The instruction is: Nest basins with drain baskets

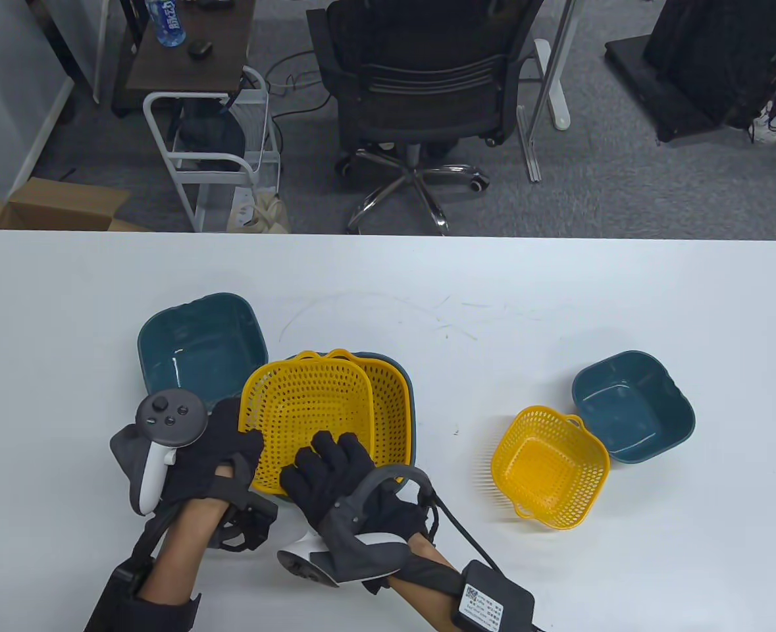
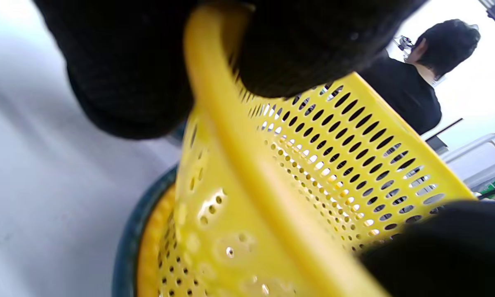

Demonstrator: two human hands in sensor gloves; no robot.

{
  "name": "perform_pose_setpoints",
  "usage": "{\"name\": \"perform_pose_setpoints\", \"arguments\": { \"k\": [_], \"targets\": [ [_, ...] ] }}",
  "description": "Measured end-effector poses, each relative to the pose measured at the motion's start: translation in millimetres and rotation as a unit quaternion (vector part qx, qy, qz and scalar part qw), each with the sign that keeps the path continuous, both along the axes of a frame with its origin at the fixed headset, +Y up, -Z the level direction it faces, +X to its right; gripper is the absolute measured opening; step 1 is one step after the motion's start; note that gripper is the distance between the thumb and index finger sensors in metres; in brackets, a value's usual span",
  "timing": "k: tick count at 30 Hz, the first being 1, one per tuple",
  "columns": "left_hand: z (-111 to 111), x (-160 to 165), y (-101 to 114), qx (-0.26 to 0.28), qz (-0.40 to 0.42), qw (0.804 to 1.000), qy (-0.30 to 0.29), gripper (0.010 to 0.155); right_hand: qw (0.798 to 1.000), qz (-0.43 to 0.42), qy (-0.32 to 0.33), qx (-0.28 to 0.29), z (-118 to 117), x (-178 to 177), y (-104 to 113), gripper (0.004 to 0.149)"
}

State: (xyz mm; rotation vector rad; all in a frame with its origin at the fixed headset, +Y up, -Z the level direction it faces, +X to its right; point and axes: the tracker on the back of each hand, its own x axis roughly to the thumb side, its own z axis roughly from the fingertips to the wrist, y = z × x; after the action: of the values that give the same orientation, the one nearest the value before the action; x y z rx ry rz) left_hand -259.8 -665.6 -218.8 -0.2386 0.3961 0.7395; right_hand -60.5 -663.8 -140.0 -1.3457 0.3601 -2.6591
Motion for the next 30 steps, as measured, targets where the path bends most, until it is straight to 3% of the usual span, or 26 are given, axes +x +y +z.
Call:
{"name": "perform_pose_setpoints", "arguments": {
  "k": [6, 9, 14, 22, 30],
  "targets": [
    [-8, -42, 15, 0.007, -0.017, 0.998, 0.06, 0.06, 0.997, -0.069, -0.021, 0.022, -3, 40, 15, 0.072],
    [-11, -68, 20, 0.016, -0.029, 0.994, 0.1, 0.061, 0.994, -0.085, -0.064, 0.022, -15, 69, 13, 0.072],
    [-18, -100, 13, 0.031, -0.059, 0.988, 0.139, 0.061, 0.986, 0.005, -0.156, 0.058, -27, 102, -5, 0.075],
    [-37, -124, 2, 0.046, -0.03, 0.983, 0.173, 0.062, 0.984, -0.065, -0.161, 0.047, -27, 124, -21, 0.072],
    [-62, -128, -10, 0.039, -0.006, 0.986, 0.164, 0.062, 0.981, -0.059, -0.177, 0.045, -31, 142, -31, 0.071]
  ]
}}
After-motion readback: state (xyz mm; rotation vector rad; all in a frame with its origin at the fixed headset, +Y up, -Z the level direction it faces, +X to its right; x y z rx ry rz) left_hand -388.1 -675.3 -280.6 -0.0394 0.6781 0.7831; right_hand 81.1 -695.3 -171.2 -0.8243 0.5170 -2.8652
